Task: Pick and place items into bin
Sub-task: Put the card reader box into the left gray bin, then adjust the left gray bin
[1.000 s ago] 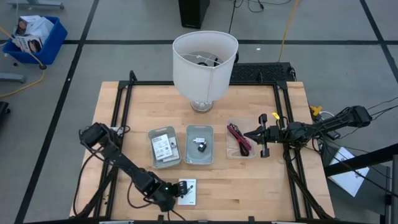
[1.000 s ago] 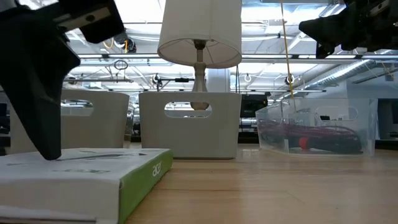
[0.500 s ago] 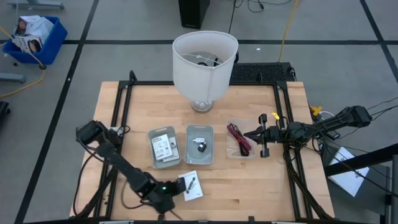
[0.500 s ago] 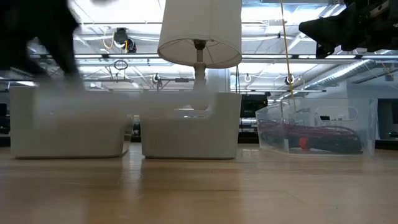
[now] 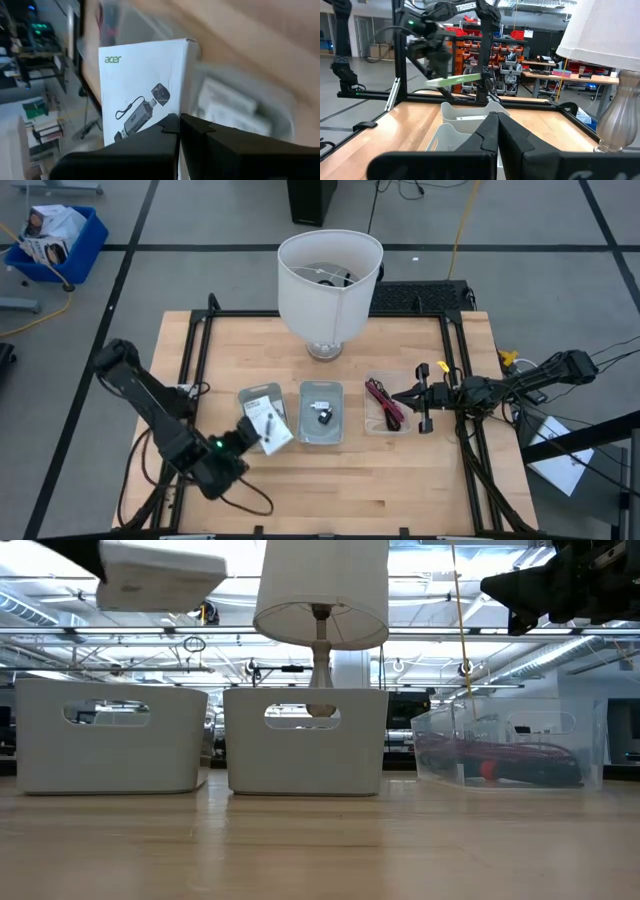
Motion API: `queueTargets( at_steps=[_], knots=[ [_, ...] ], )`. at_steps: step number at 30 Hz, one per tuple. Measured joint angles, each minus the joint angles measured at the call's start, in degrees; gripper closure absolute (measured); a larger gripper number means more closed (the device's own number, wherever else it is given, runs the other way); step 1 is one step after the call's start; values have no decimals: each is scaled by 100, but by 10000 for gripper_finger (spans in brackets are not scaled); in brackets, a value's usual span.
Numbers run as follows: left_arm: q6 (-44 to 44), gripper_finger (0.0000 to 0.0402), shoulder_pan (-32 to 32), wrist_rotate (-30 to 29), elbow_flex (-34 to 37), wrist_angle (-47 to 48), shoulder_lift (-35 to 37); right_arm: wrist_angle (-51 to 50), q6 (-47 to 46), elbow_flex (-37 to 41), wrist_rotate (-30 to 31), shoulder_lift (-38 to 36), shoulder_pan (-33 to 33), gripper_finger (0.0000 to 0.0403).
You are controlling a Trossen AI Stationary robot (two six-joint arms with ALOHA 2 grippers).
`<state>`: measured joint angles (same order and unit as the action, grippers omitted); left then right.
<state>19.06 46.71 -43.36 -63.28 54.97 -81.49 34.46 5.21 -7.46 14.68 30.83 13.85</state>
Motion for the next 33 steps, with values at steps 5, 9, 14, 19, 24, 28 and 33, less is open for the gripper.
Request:
queueTargets(
  at_steps=[5,9,14,19,24,28,33],
  knots=[
    [-2,399,-169,558,368,644,237,-2,1,0,2,0,1,403],
    [420,399,-409,823,952,614,234,-4,0,0,9,0,2,403],
    [900,399,-762,910,1618,443,308,-8,-2,0,13,-2,1,403],
    [1562,399,-910,1353,1971,-163,314,-37,-7,0,15,-2,1,403],
    [1593,370,-960,1368,2036,-194,314,-44,-28,0,17,0,2,403],
    [1588,315,-934,1317,2036,-189,318,-42,-28,0,17,0,1,403],
    [1329,251,-934,888,1988,33,318,-44,-28,0,17,0,0,403]
  ],
)
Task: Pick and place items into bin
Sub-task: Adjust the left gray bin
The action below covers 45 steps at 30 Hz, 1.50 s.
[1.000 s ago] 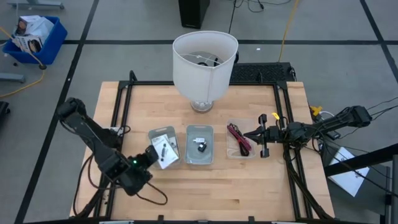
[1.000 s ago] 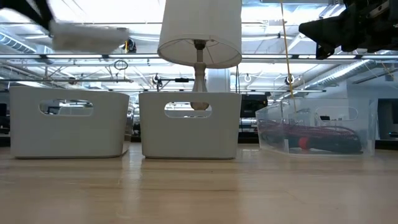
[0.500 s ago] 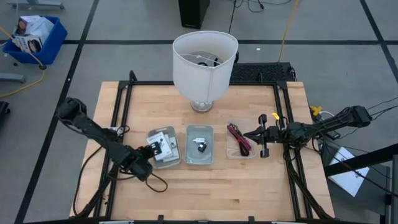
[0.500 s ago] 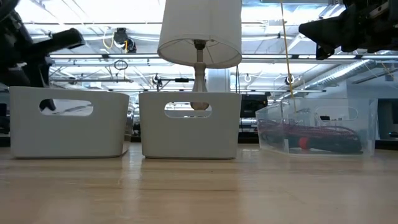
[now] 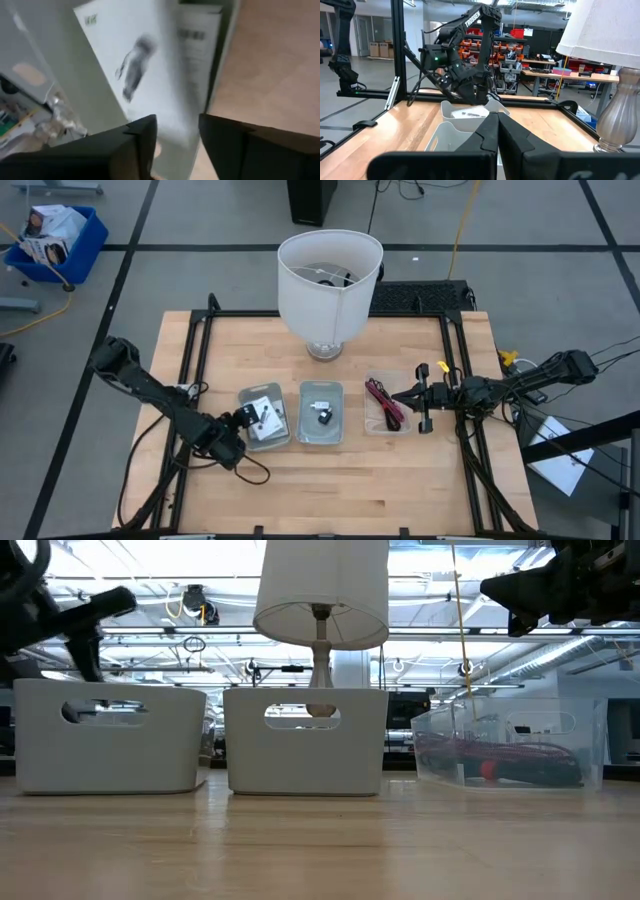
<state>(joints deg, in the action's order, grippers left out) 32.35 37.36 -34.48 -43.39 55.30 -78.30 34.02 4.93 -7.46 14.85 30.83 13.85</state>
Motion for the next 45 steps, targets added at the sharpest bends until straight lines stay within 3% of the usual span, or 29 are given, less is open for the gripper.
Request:
queueTargets(
  at_steps=[8,11,14,18,23,29,37,42,45],
  knots=[
    [-598,217,8,55,-710,505,132,0,8,0,0,0,1,403],
    [-1663,216,15,324,-1129,642,289,-2,9,0,0,0,0,403],
    [-3294,216,-59,1096,-1492,382,402,1,13,0,0,-2,1,403],
    [-5460,216,-189,1380,-1634,37,408,0,38,0,0,-2,1,403],
    [-6359,215,-30,1919,-1350,-5,46,2,90,0,-2,-2,2,403],
    [-6712,215,195,1857,-1327,-460,-303,2,142,0,-8,-1,2,403],
    [-7135,215,-32,1790,-1331,-589,-766,46,178,0,-11,-2,2,403],
    [-6847,219,-100,1806,-1331,-534,-1244,46,177,0,-11,-2,2,403],
    [-6513,244,-103,2015,-1329,-534,-1515,46,177,0,-11,-2,1,403]
  ],
)
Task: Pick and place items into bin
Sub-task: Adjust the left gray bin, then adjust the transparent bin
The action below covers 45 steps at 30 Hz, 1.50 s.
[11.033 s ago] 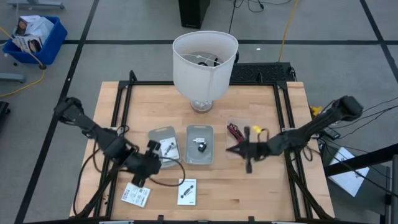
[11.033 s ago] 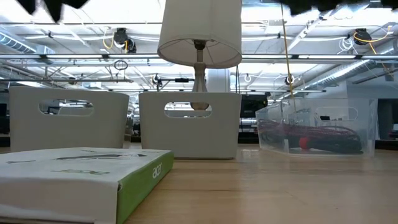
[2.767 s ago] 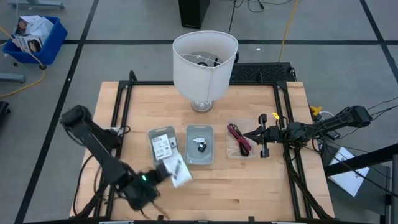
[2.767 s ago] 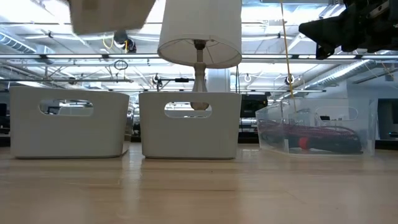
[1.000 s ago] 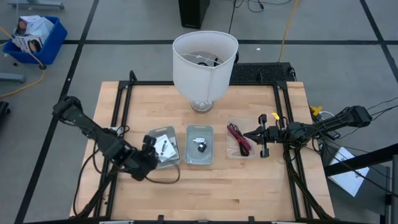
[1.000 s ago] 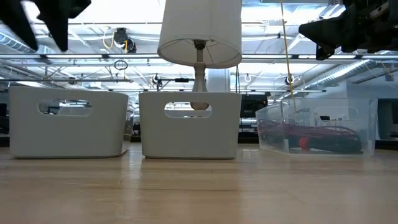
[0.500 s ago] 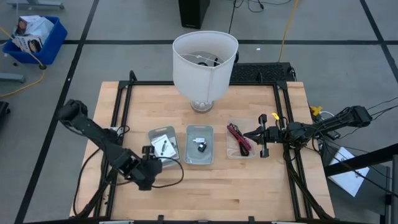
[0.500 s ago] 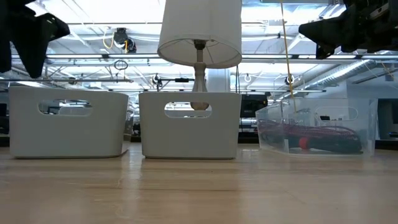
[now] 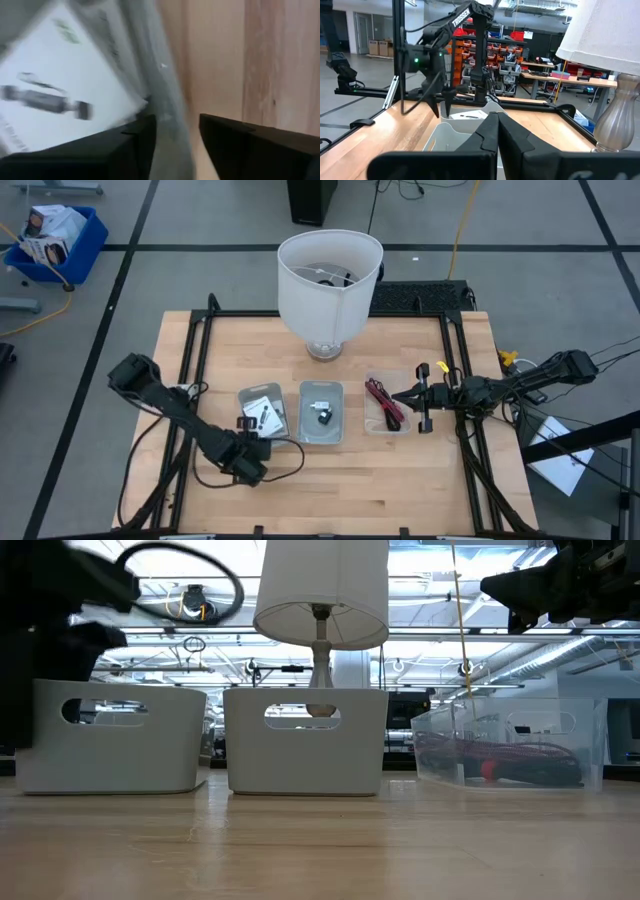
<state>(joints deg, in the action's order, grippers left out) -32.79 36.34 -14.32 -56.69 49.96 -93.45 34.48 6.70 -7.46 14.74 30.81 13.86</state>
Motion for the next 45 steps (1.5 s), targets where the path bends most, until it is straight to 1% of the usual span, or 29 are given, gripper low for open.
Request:
queueTargets(
  at_steps=[2,6,7,8,12,14,17,20,24,31,33,36,39,45],
  knots=[
    [155,277,0,212,0,3,-149,0,0,0,0,-1,0,403],
    [425,366,3,609,-1,21,-233,2,0,0,0,-1,0,403],
    [427,383,7,685,-2,60,-231,0,0,0,0,2,-1,403],
    [447,388,13,726,-2,131,-228,0,0,0,0,2,-2,403],
    [548,383,47,753,2,274,-177,0,0,0,-2,-1,-2,403],
    [671,388,46,753,2,332,-177,0,0,0,-3,0,1,403],
    [625,394,17,750,2,288,-177,0,0,0,-4,-1,1,403],
    [519,375,-39,700,2,293,-177,0,-2,0,-4,-1,1,403],
    [430,334,-70,666,2,294,-173,2,-1,0,-4,1,-1,403],
    [438,251,-70,651,2,294,-142,0,-22,0,-7,1,-2,403],
    [396,224,-70,531,-30,314,-120,0,-69,0,-7,0,0,403],
    [379,182,-70,344,-129,366,-104,0,-107,0,-9,-1,1,403],
    [497,145,-75,318,-261,393,-98,-1,-149,0,-9,2,-1,403],
    [542,88,-74,317,-726,738,-98,0,-148,0,-11,-1,0,403]
  ],
)
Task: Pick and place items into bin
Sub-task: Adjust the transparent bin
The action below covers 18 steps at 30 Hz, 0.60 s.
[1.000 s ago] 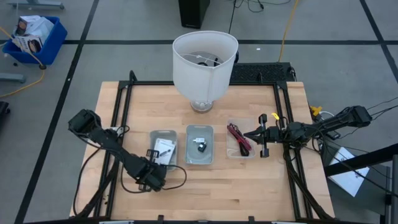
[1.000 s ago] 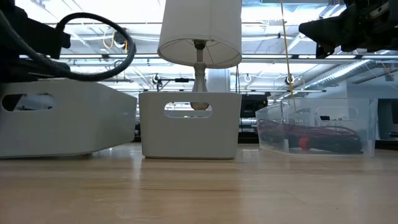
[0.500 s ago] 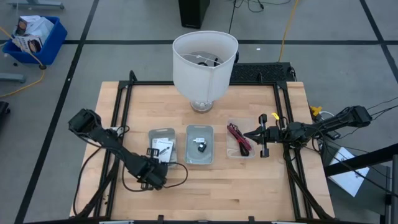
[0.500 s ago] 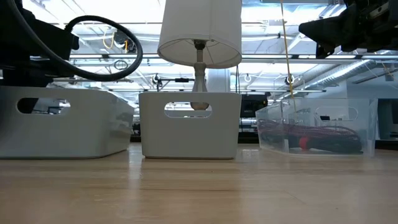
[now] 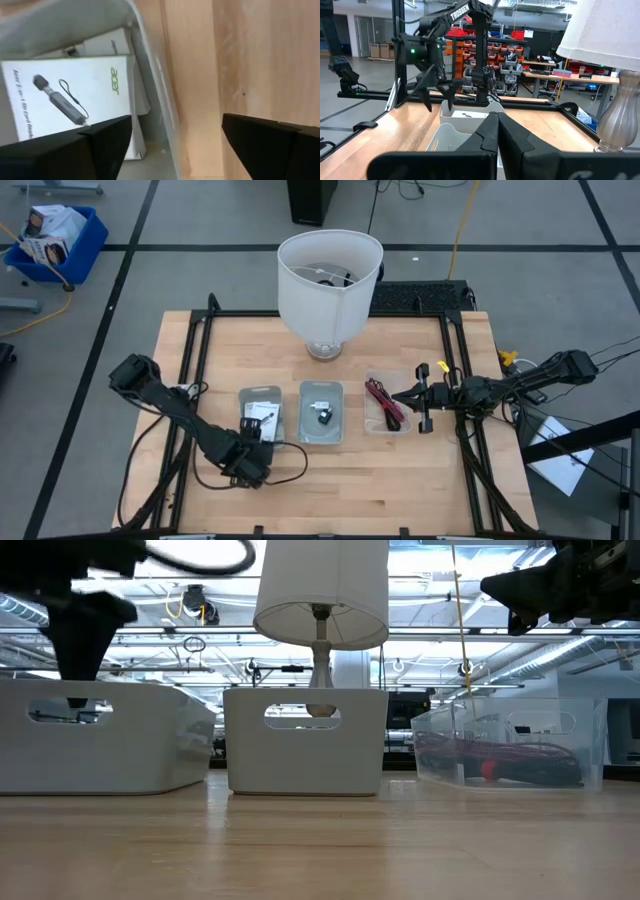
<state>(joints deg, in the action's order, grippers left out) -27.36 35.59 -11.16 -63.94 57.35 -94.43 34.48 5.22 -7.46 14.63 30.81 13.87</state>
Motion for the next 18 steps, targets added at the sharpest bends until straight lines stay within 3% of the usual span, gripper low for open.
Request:
queueTargets(
  at_steps=[6,9,15,18],
  knots=[
    [38,70,29,-142,-535,460,0,-45,-59,0,-34,2,-2,403],
    [39,85,306,-1155,-668,514,220,-42,-114,0,-356,15,0,403],
    [-1048,175,956,-3230,-278,255,1425,-44,-284,0,-570,56,5,403],
    [-1050,240,1274,-3605,347,-684,2080,-48,-289,0,-568,116,5,403]
  ],
)
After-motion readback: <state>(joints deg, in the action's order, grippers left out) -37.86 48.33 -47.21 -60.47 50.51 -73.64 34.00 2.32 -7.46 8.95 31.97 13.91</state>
